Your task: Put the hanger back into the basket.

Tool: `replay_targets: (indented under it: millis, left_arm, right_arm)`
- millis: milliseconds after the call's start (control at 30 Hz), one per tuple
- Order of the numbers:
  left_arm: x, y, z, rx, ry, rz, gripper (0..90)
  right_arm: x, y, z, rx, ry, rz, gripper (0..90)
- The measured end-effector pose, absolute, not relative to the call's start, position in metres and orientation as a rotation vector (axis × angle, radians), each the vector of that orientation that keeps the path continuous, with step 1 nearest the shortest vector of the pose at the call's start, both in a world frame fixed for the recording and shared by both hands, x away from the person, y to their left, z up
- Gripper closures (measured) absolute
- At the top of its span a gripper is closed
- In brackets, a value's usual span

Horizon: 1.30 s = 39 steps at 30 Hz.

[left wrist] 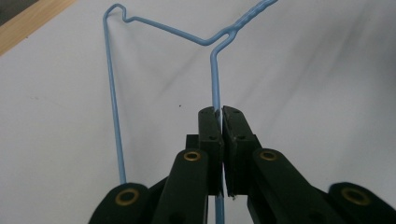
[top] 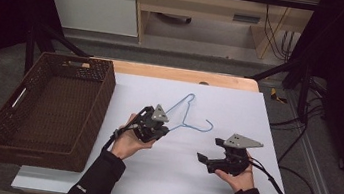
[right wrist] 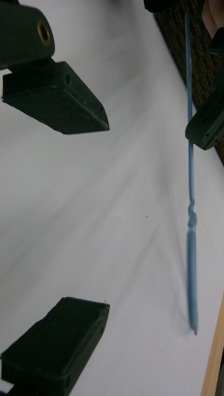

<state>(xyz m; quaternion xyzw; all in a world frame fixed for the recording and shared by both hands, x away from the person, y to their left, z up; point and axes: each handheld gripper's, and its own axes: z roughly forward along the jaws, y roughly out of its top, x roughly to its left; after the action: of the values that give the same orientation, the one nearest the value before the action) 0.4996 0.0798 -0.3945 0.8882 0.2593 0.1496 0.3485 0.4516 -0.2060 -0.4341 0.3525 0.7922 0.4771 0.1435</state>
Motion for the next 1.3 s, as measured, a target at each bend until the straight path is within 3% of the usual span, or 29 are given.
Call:
replay_targets:
  millis: [433, 600, 900, 1300]
  left_arm:
    - [0.496, 0.086, -0.39, 2.278, 0.682, 0.388, 87.3]
    - [0.496, 0.088, -0.392, 2.271, 0.687, 0.386, 87.3]
    - [0.496, 0.09, -0.396, 2.271, 0.695, 0.377, 87.3]
    - [0.494, 0.088, -0.407, 2.278, 0.696, 0.36, 87.3]
  right_arm:
    - [0.473, -0.185, -0.435, 1.005, 2.242, 1.451, 18.3]
    - [0.486, -0.173, -0.435, 1.016, 2.199, 1.53, 29.5]
    - [0.497, -0.161, -0.437, 1.02, 2.18, 1.559, 41.6]
    - [0.504, -0.155, -0.441, 0.983, 2.19, 1.573, 67.0]
